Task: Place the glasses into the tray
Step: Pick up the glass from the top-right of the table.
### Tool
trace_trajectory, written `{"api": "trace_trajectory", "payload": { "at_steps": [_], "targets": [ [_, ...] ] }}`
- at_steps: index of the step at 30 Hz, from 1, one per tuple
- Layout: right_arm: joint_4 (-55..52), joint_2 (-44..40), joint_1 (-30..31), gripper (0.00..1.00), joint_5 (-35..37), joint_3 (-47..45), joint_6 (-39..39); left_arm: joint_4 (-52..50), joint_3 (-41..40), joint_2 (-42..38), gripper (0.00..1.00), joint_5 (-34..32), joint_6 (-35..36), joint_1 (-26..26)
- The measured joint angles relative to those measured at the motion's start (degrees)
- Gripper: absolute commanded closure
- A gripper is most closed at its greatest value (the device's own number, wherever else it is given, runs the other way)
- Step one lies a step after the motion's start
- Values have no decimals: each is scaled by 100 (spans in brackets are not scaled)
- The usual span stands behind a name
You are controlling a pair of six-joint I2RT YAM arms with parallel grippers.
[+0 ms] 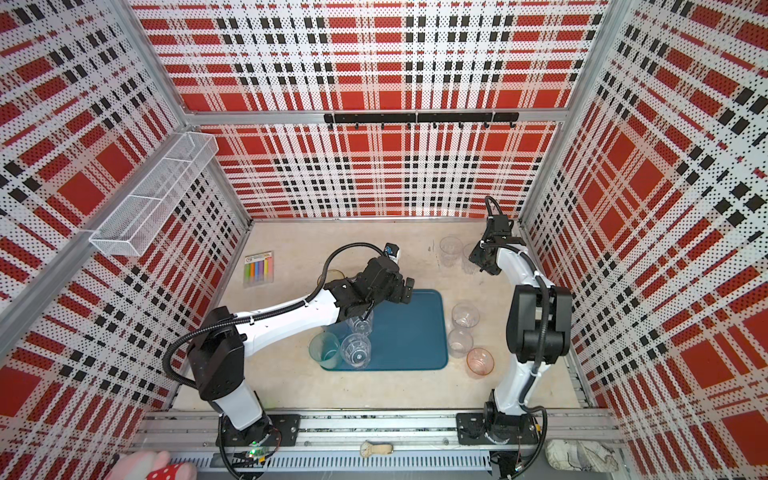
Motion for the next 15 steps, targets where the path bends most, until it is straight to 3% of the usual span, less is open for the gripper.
{"api": "trace_trajectory", "payload": {
  "at_steps": [7,15],
  "targets": [
    [144,671,-35,61,-70,334,11,-15,0,0,2,-15,2,0],
    [136,791,-50,79,-98,286,-57,-31,-2,-7,2,-37,9,0]
  ]
}}
